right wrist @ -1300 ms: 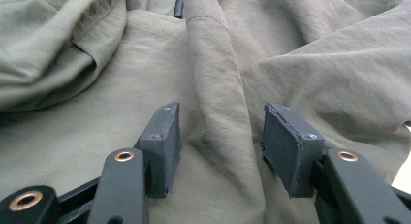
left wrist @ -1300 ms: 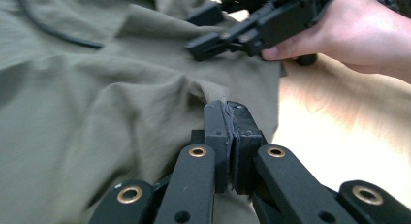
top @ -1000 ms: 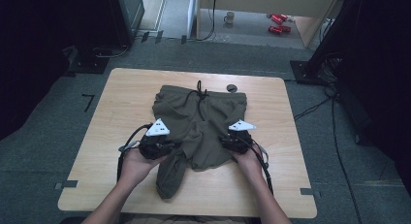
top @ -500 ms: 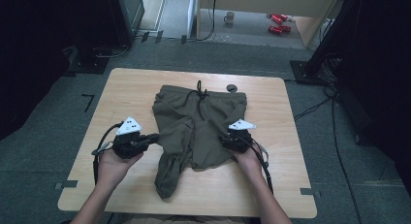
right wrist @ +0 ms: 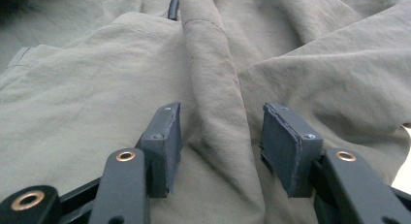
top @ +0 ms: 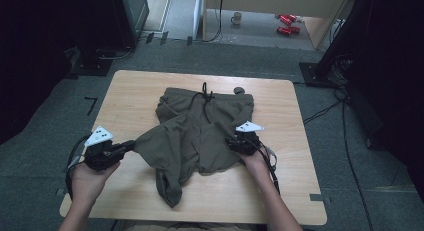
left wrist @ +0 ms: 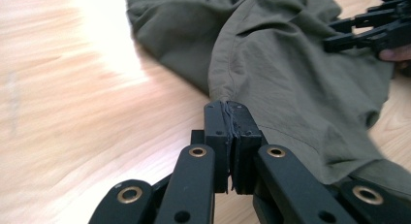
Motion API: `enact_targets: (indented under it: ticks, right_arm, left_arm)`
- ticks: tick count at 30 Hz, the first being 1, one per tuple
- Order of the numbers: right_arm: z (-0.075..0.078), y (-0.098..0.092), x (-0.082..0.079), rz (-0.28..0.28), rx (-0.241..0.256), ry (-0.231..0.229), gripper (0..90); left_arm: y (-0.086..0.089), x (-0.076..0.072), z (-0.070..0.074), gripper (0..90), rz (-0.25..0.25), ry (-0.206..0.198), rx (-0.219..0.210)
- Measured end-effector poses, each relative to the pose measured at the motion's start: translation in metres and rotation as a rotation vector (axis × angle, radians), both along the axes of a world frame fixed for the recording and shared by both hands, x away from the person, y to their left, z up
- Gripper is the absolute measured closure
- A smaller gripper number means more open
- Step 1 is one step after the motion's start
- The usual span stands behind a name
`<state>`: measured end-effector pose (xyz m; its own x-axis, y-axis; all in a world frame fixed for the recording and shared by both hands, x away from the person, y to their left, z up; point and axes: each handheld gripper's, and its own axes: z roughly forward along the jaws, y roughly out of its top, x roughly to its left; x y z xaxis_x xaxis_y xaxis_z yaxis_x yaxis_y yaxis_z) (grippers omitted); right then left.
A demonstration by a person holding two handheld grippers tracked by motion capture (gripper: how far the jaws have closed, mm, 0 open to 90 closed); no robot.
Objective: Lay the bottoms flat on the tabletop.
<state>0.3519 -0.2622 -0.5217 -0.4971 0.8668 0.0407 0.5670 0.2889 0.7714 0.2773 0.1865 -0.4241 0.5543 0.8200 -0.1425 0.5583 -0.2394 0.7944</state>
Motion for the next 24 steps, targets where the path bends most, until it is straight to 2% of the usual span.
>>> enact_targets:
  ticks: [6,12,18,24]
  right_arm:
    - [0.000,-0.002,0.006,-0.006,0.003,0.000,49.6]
    - [0.000,-0.005,0.012,-0.011,0.007,0.001,50.0]
    - [0.000,-0.006,0.019,-0.027,0.008,0.003,50.5]
    - [0.000,-0.004,0.025,-0.040,0.005,0.000,50.5]
  left_arm:
    - [0.027,-0.007,-0.005,88.9,0.080,0.014,-0.014]
    - [0.047,-0.014,-0.012,88.9,0.142,0.035,-0.025]
    - [0.059,-0.022,-0.019,88.8,0.185,0.058,-0.032]
    - [0.061,-0.031,-0.023,88.7,0.200,0.072,-0.030]
